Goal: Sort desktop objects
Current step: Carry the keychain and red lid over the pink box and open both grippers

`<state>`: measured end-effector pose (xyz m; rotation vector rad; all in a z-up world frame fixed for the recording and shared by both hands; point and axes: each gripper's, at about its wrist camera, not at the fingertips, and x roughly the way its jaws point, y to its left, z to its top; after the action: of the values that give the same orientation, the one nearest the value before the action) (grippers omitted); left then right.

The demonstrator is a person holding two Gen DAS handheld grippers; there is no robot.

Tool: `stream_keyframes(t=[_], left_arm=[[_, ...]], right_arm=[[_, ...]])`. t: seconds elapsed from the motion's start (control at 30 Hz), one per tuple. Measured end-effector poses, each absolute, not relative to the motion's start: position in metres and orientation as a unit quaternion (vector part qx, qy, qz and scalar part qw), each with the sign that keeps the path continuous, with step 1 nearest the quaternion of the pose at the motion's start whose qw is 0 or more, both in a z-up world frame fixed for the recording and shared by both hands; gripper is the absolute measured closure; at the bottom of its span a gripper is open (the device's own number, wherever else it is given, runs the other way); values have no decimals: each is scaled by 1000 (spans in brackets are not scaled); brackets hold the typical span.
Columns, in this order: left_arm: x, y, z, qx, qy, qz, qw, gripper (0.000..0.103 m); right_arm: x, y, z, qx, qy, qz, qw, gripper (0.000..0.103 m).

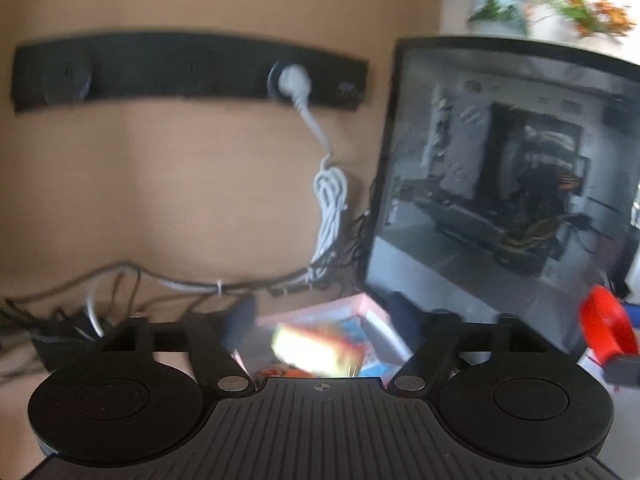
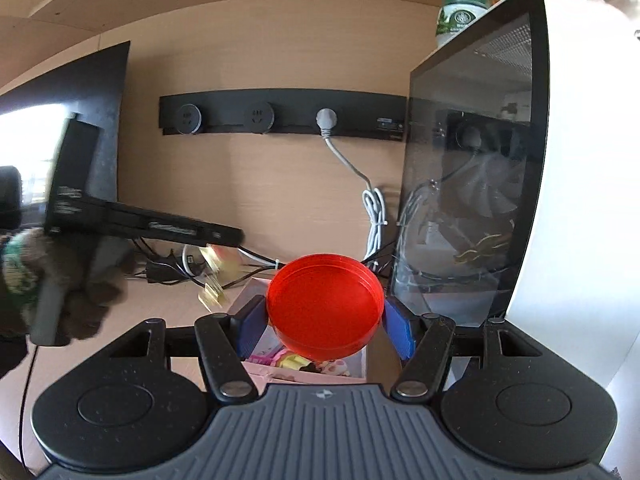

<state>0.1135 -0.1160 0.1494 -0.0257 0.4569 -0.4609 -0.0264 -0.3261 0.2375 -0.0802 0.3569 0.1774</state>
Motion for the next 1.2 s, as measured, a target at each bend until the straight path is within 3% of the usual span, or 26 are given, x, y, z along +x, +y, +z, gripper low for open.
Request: stream_keyframes(t=[0.23, 0.63, 0.67, 0.7, 0.77, 0.93, 1.07, 1.2], left_arm=[[100, -95, 92, 21, 276, -189, 942, 8], [60, -44, 28, 32, 348, -146, 926, 0], [58, -41, 26, 33, 348, -140, 926, 0], [54, -37, 25, 35, 348, -133, 927, 0], [52, -30, 21, 38, 348, -124, 929, 0], [44, -16, 10, 39, 359, -121, 925, 0], [41, -16, 1, 36, 367, -108, 923, 0], [37, -20, -5, 39, 361, -89, 927, 0]], right_arm=[[5, -325, 233, -25, 199, 94, 975, 40], [180, -266, 191, -17, 286, 71, 955, 39], [192, -260, 183, -23, 291, 74, 953, 36], [201, -258, 175, -27, 299, 61, 952, 25], [211, -260, 163, -12, 310, 35, 950, 19], [186, -270, 151, 30, 323, 46, 945, 17], [126, -262, 156, 20, 284, 76, 955, 0], [69, -251, 154, 8, 276, 118, 954, 0]])
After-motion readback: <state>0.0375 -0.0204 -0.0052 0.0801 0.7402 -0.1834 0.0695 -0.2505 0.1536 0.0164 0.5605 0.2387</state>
